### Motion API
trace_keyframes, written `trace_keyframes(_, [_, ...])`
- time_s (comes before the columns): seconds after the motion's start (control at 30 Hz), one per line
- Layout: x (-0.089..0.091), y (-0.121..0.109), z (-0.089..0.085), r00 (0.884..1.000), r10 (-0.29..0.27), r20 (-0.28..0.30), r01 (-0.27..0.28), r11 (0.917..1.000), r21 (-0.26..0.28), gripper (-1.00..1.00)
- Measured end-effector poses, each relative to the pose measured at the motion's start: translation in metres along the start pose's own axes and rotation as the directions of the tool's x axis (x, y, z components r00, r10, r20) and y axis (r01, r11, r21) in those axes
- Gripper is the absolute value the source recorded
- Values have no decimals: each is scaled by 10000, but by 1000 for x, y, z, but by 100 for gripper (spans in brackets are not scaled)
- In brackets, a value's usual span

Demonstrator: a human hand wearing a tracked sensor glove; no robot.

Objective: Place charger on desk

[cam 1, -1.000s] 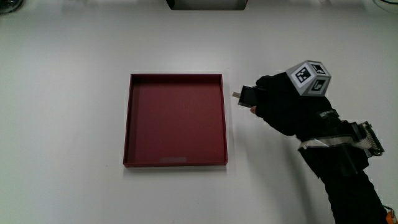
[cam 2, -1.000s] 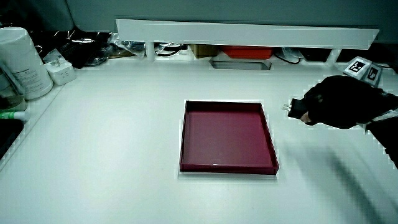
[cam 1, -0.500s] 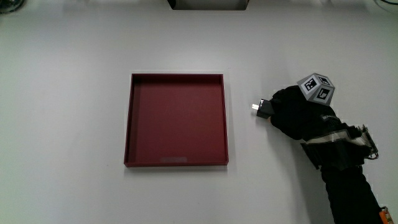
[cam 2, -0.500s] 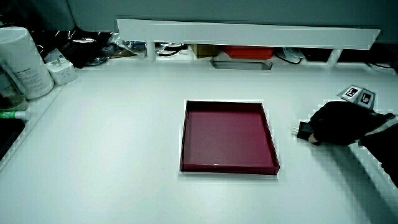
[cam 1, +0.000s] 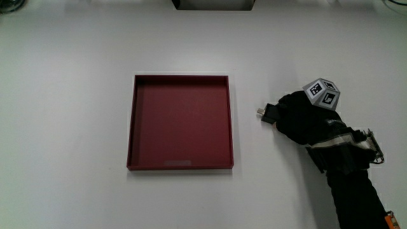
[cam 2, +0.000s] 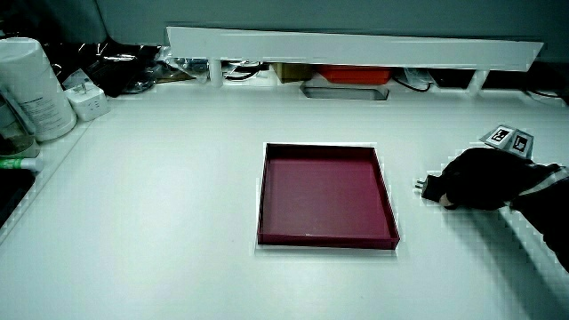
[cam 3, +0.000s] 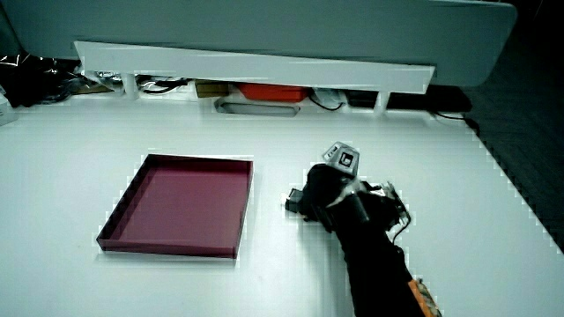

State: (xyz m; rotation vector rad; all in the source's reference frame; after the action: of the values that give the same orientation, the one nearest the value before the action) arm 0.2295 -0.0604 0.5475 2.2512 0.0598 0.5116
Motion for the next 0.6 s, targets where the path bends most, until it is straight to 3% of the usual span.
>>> trace_keyframes(0.4, [0, -1, 0, 9999, -11, 171, 11, 10000, 25, -69])
trace_keyframes(0.6, [-1, -14, 14, 9994, 15, 340, -9, 9999, -164, -92])
